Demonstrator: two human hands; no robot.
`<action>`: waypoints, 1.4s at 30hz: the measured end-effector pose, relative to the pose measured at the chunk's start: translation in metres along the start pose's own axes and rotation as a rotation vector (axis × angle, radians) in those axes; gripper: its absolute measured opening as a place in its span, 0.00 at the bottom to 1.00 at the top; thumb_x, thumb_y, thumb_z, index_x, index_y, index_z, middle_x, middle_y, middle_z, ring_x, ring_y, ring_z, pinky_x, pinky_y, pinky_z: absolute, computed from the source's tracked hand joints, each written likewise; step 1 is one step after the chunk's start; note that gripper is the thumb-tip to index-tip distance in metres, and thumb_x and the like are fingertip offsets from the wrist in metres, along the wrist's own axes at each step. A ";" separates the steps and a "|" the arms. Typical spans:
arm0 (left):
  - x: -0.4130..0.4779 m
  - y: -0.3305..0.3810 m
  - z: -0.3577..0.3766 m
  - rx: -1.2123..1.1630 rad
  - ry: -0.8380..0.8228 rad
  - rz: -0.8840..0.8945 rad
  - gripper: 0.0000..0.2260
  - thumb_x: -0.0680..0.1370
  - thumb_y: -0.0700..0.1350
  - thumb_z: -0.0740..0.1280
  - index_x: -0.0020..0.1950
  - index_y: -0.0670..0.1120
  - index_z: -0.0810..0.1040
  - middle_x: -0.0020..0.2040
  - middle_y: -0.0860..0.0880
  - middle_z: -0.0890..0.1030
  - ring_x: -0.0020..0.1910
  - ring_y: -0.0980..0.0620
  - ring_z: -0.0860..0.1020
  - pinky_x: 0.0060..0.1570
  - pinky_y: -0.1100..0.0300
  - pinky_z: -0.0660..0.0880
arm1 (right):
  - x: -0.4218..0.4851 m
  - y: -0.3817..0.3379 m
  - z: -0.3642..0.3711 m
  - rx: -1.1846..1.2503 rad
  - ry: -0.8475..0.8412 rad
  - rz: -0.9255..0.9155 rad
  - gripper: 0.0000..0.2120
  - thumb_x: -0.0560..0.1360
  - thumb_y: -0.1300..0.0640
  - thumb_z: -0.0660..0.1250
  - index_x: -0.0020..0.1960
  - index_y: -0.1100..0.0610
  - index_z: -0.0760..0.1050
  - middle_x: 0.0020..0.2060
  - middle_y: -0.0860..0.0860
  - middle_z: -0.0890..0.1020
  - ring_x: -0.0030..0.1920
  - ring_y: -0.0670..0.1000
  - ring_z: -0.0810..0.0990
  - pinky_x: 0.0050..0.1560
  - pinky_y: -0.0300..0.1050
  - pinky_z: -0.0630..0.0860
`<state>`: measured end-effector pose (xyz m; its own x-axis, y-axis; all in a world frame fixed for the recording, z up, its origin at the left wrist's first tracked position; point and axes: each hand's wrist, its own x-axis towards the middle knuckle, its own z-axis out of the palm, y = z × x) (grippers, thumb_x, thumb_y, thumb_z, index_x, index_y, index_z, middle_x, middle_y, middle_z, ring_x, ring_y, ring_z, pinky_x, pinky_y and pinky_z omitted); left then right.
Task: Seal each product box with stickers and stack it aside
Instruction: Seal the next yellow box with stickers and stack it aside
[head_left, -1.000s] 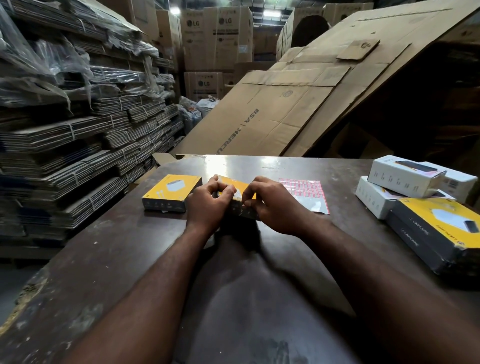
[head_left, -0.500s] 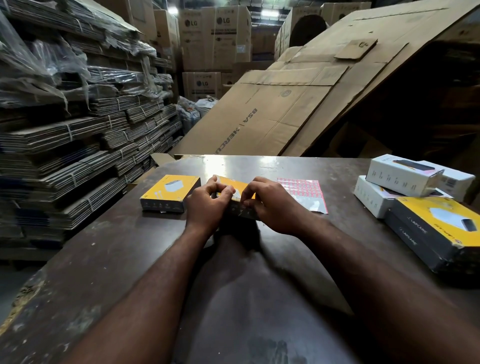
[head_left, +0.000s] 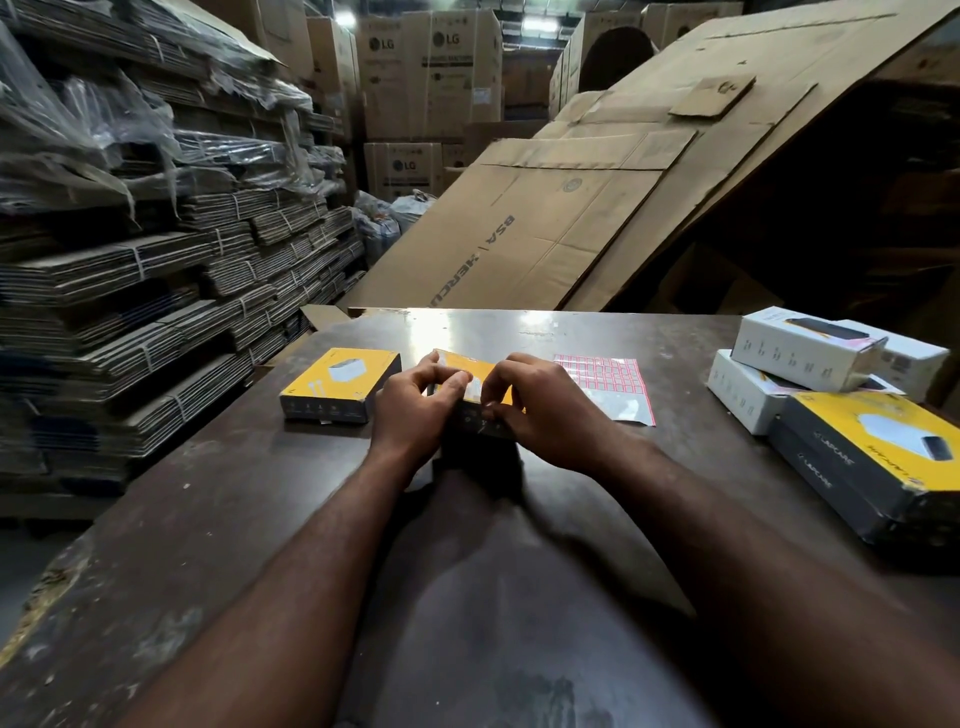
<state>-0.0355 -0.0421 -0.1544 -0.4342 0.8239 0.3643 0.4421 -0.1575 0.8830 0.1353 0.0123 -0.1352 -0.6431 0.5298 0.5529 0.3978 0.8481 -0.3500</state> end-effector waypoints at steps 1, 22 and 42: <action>0.000 -0.001 0.000 -0.011 -0.009 0.003 0.04 0.75 0.52 0.73 0.47 0.55 0.86 0.71 0.50 0.77 0.67 0.56 0.76 0.69 0.50 0.73 | 0.000 0.000 0.000 -0.005 0.002 -0.009 0.09 0.73 0.64 0.73 0.47 0.52 0.79 0.43 0.44 0.77 0.39 0.37 0.73 0.41 0.30 0.67; -0.007 0.008 0.003 -0.167 -0.255 0.097 0.18 0.81 0.41 0.65 0.70 0.51 0.76 0.79 0.51 0.65 0.77 0.59 0.63 0.77 0.50 0.64 | 0.000 0.007 -0.001 1.103 0.101 0.818 0.48 0.63 0.76 0.75 0.75 0.45 0.65 0.65 0.55 0.71 0.62 0.60 0.75 0.53 0.55 0.83; 0.000 0.004 0.009 -0.271 -0.188 -0.037 0.17 0.84 0.39 0.61 0.73 0.42 0.74 0.76 0.54 0.69 0.73 0.54 0.70 0.66 0.51 0.76 | 0.008 0.007 0.014 1.113 0.250 0.854 0.30 0.79 0.63 0.68 0.77 0.50 0.64 0.65 0.57 0.73 0.53 0.56 0.83 0.39 0.47 0.84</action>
<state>-0.0267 -0.0378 -0.1538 -0.2822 0.9138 0.2922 0.1931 -0.2442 0.9503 0.1241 0.0222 -0.1438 -0.2947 0.9542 -0.0508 -0.1902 -0.1107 -0.9755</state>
